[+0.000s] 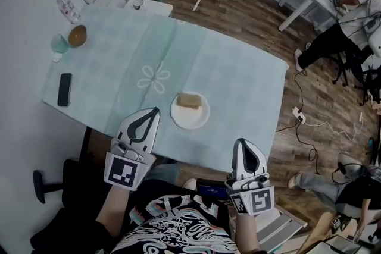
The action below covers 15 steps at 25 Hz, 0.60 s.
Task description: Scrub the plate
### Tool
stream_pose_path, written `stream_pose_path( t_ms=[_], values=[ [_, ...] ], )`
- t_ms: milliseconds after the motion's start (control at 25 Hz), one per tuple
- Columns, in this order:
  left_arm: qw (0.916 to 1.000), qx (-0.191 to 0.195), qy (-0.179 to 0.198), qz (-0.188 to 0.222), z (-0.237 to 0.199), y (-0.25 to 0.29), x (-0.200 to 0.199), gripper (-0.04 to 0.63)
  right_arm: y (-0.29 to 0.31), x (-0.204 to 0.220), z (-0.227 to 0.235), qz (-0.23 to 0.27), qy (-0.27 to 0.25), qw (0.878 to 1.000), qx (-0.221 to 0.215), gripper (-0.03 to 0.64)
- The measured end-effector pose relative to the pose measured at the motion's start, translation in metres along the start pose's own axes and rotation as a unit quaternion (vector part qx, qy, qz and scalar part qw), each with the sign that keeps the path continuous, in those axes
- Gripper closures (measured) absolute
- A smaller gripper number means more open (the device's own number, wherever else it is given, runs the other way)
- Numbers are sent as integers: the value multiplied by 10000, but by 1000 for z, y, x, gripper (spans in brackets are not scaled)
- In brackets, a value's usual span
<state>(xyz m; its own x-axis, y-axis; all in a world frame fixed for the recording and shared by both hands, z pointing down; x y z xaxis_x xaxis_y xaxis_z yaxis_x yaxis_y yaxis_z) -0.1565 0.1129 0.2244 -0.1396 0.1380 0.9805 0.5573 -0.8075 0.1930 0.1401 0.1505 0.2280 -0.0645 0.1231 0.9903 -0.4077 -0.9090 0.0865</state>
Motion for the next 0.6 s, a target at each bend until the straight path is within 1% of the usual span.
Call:
stream_pose_path(
  t_ms=[120, 360, 480, 600],
  values=[
    [9999, 96, 35, 8, -14, 7, 4, 580, 14, 3, -4, -90, 50, 9999, 82, 609],
    [9996, 254, -128, -42, -35, 18, 11, 580, 33, 8, -8, -161, 99, 9992, 358, 609],
    [9992, 385, -50, 4, -40, 25, 15, 580, 40, 10, -9, -178, 4, 9985, 518, 609],
    [9989, 467, 67, -71, -46, 31, 20, 580, 51, 8, -12, -91, -180, 9979, 609, 609]
  ],
)
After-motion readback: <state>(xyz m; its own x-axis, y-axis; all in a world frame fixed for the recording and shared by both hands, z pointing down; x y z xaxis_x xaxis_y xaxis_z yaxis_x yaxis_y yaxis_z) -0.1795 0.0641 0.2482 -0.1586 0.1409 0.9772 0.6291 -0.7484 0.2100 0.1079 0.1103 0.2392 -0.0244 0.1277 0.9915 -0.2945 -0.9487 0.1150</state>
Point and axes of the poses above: the fingertips, and each gripper's own axes: y forward along the fingers, z to its right, x out of its underside, the point moved 9 cm from there along -y, backward along the fingers, and after that the axes turned 6 degrees about x, right-handed, at the moved point
